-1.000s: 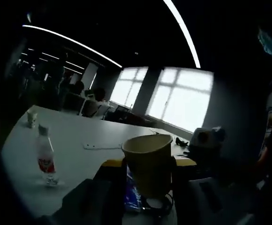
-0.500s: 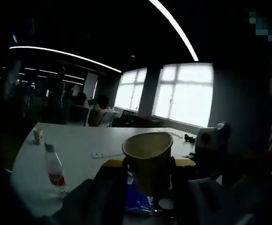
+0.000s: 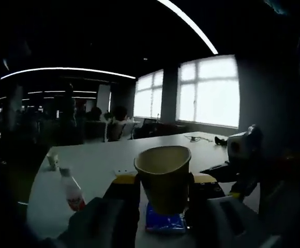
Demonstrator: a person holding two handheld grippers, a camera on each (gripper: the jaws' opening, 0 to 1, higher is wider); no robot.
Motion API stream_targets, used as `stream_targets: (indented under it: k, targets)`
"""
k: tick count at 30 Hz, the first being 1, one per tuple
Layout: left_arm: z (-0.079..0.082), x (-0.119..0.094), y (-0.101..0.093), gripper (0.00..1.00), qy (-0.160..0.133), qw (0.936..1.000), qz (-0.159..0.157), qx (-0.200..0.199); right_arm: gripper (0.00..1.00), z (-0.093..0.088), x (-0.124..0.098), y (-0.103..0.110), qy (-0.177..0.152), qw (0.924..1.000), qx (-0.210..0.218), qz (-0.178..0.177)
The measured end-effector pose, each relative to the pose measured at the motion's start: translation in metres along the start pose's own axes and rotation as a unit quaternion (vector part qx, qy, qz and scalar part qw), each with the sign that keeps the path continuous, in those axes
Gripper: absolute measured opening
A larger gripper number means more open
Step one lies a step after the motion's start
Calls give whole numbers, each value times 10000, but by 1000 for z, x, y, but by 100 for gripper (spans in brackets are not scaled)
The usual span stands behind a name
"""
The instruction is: Arrange the tabletop items into an orderly group along one side of the table until the central work area is clear of visible clutter.
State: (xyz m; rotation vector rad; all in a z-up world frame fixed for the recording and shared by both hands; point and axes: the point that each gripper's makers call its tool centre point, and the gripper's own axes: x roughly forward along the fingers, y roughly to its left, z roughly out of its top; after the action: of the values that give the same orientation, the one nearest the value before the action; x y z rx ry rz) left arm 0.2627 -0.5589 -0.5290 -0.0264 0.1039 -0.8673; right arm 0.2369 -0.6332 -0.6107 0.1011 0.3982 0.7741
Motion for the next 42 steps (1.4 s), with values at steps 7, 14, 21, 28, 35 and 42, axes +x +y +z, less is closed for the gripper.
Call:
stream_targets:
  k: [7, 14, 21, 28, 35, 42]
  targets:
    - [-4, 3, 13, 36, 69, 9995, 273, 125, 100, -6, -9, -10, -1, 9998, 129, -171]
    - [-9, 8, 30, 36, 47, 9981, 605, 88, 100, -14, -13, -12, 65, 9995, 192, -233]
    - [-19, 14, 44, 37, 15, 9965, 833, -43, 99, -20, -14, -15, 118, 9991, 288, -291]
    - [-29, 21, 55, 37, 109, 9949, 1006, -19, 98, -27, -10, -15, 242, 9989, 277, -290]
    - [-42, 31, 67, 37, 213, 9934, 1123, 14, 98, -34, -7, -16, 373, 9985, 224, -321]
    - [-56, 40, 79, 37, 296, 9917, 1250, 5, 97, -38, -7, -19, 445, 9981, 278, -318]
